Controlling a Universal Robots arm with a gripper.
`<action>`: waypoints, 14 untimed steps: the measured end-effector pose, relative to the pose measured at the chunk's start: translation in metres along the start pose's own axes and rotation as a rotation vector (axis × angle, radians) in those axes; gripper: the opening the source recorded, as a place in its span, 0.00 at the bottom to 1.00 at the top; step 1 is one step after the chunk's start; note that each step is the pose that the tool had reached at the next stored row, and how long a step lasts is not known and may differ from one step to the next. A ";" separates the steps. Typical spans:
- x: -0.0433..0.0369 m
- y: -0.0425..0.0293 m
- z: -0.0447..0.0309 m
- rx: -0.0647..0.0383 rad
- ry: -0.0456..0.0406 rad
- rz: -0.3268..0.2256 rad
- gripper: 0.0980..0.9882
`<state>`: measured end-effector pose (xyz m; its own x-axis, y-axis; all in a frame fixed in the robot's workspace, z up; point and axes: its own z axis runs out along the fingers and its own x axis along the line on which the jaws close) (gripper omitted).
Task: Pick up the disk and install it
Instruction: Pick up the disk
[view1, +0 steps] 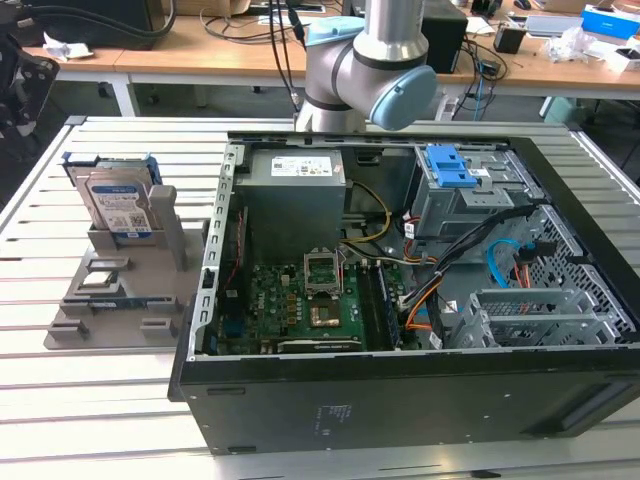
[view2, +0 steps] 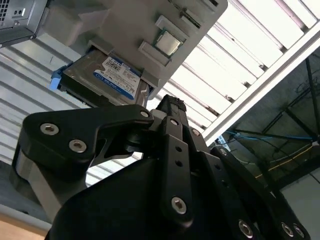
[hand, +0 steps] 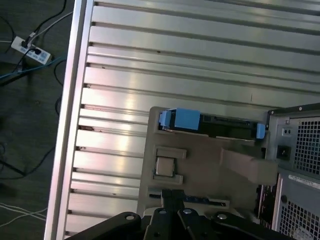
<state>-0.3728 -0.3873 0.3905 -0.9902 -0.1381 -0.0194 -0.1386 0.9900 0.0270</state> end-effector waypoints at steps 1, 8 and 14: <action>0.0000 0.0000 0.0000 0.000 0.0005 -0.015 0.01; 0.0000 0.0000 -0.0001 -0.003 0.0048 -0.172 0.01; 0.0000 0.0000 0.0000 -0.005 0.0072 -0.264 0.01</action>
<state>-0.3728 -0.3872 0.3906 -0.9199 -0.3918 -0.0193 -0.3922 0.9195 0.0270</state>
